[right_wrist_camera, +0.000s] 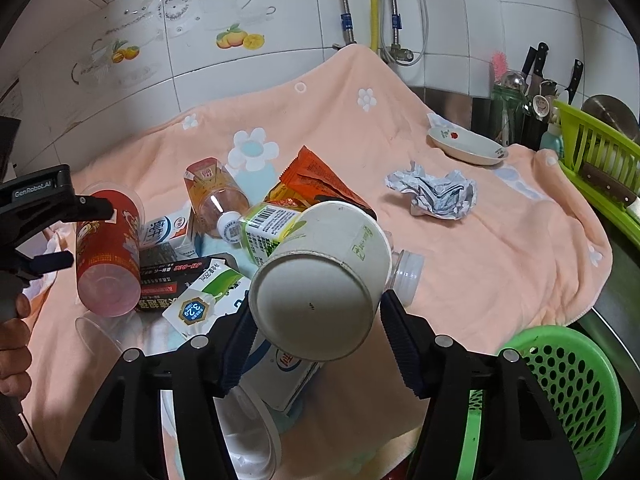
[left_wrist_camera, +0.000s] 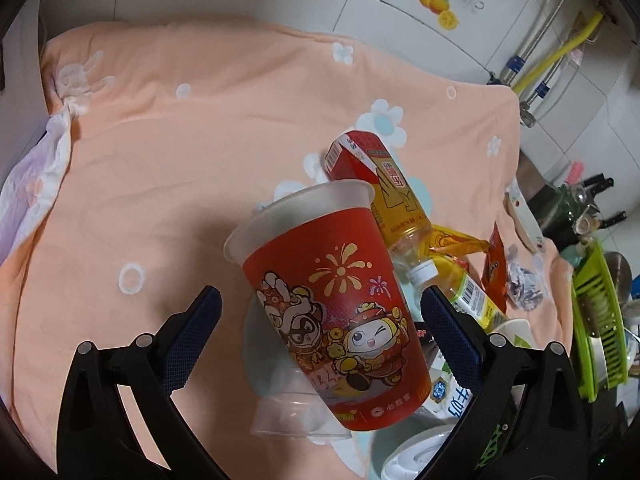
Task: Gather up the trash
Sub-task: 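Grasp the red printed cup with the left tool while the right tool grasps the white cup, then carry both cups over the green basket and open both tools to drop them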
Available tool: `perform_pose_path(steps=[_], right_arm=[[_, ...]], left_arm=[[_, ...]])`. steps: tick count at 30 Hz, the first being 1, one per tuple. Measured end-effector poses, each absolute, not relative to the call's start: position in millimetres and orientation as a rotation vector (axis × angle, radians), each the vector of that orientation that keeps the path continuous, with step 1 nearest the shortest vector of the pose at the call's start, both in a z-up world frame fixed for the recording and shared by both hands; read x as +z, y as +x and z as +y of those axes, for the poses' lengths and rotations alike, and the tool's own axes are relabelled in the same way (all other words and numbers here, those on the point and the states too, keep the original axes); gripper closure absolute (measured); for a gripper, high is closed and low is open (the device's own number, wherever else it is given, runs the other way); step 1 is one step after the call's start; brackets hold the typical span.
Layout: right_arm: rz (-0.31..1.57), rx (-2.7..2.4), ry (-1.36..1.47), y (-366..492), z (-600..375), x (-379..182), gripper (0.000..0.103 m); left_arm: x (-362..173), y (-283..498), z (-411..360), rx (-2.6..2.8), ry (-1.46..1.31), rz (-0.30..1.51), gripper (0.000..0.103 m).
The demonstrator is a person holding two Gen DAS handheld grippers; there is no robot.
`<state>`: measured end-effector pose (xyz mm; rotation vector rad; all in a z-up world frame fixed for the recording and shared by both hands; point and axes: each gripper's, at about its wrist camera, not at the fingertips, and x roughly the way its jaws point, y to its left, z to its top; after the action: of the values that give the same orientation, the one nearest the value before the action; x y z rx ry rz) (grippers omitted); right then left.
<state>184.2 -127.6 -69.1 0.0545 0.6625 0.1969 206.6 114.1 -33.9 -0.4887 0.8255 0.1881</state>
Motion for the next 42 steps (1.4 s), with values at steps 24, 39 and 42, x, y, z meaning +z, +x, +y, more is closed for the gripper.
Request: perform_pose_path(steps=[24,39,42], right_arm=[[0.598,0.224,0.102,158.4,-139.9,-55.5,0.045],[0.563,0.214,0.111,137.7,-156.1,-44.0,0.046],[0.560,0.203,0.114,131.0,-161.2,-43.9,0.046]], left_arm=[[-16.9,190.4,105.6,0.003,-0.493,0.765,0.036],[6.7,169.6,72.5,-0.110,-0.434,0.720,0.036],[8.1,167.6,62.1,-0.138,-0.419,0.723,0.036]])
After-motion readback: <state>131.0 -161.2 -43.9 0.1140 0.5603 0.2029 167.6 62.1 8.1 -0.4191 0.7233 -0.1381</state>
